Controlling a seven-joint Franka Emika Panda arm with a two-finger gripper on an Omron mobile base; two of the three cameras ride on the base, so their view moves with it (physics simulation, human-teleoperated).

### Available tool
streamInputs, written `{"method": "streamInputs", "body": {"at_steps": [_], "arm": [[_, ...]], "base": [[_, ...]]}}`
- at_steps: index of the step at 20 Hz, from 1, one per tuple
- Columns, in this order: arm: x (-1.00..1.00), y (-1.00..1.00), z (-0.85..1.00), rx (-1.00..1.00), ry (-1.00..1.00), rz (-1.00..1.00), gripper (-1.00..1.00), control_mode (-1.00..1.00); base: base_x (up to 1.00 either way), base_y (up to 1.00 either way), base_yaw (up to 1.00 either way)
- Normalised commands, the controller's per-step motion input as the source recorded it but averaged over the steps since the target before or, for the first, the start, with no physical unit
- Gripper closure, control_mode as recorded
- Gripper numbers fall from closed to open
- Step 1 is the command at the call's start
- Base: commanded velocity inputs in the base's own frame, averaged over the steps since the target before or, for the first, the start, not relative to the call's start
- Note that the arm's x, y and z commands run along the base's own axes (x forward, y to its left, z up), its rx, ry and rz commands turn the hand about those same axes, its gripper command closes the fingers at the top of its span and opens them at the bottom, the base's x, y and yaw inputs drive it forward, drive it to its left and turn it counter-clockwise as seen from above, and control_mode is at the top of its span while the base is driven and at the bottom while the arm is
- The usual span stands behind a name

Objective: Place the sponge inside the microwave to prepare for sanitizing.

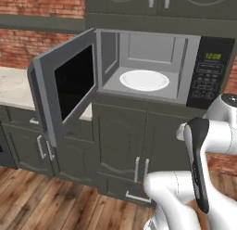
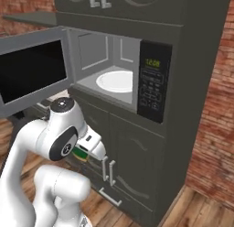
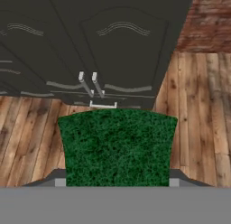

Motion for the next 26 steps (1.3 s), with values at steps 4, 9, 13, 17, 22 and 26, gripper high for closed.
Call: {"method": "streamInputs", "body": {"at_steps": [4, 9, 13, 17, 22, 26], "arm": [[0.0, 0.0, 0.0, 0.0, 0.0, 0.0, 1.0, 1.0], [0.0, 0.0, 0.0, 0.0, 0.0, 0.0, 1.0, 1.0], [0.0, 0.0, 0.0, 0.0, 0.0, 0.0, 1.0, 1.0], [0.0, 0.0, 0.0, 0.0, 0.0, 0.0, 1.0, 1.0], [0.0, 0.0, 0.0, 0.0, 0.0, 0.0, 1.0, 1.0], [0.0, 0.0, 0.0, 0.0, 0.0, 0.0, 1.0, 1.0]], "base": [[0.63, 0.26, -0.09], [0.35, 0.41, -0.24], [0.36, 0.45, -0.39], [0.41, 0.36, -0.39], [0.39, 0.06, -0.14], [0.44, 0.11, 0.04]]}}
